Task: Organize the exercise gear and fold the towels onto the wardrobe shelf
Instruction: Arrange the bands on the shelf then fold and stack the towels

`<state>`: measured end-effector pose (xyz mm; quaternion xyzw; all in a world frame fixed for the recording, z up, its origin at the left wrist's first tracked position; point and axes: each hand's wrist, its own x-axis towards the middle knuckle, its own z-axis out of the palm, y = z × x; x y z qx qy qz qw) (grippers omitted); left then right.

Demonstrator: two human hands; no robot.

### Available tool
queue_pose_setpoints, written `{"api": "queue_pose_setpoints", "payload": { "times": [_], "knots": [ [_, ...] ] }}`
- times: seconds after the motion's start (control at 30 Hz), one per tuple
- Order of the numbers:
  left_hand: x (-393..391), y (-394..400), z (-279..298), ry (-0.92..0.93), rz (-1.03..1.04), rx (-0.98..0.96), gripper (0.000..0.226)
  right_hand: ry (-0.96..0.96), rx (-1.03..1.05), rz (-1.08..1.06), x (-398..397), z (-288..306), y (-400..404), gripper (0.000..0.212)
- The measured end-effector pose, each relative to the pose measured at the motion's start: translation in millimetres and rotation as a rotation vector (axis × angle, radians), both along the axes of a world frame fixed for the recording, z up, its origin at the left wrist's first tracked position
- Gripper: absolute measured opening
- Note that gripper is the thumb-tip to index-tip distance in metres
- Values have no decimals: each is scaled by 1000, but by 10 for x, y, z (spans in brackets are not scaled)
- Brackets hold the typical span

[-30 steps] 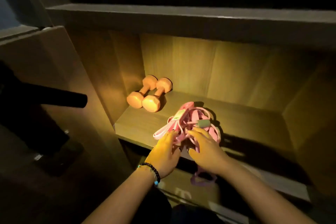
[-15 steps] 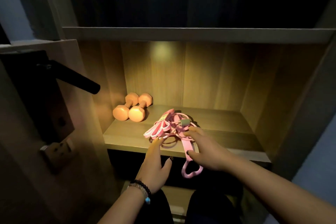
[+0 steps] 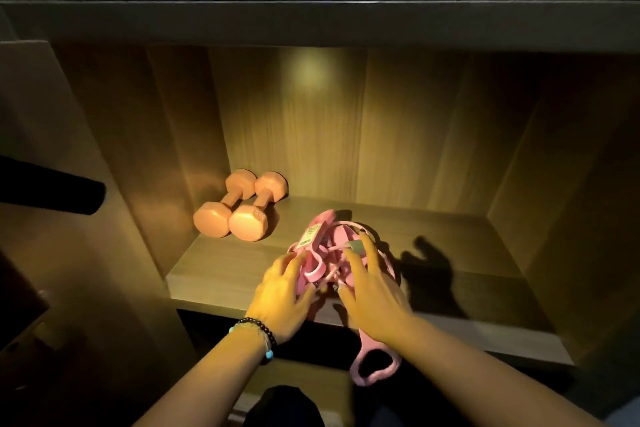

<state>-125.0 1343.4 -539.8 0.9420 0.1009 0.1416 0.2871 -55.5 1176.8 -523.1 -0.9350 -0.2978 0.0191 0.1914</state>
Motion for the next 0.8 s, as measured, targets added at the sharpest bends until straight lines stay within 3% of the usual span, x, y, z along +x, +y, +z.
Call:
{"api": "queue_pose_setpoints", "payload": {
  "times": [0.33, 0.63, 0.8],
  "knots": [
    [208, 209, -379, -283, 102, -252, 59, 27, -51, 29, 284, -535, 458, 91],
    [388, 335, -354, -463, 223, -391, 39, -21, -191, 169, 449, -420, 559, 36],
    [418, 335, -295, -460, 234, -346, 45, -98, -172, 57, 594, -393, 479, 42]
  ]
}}
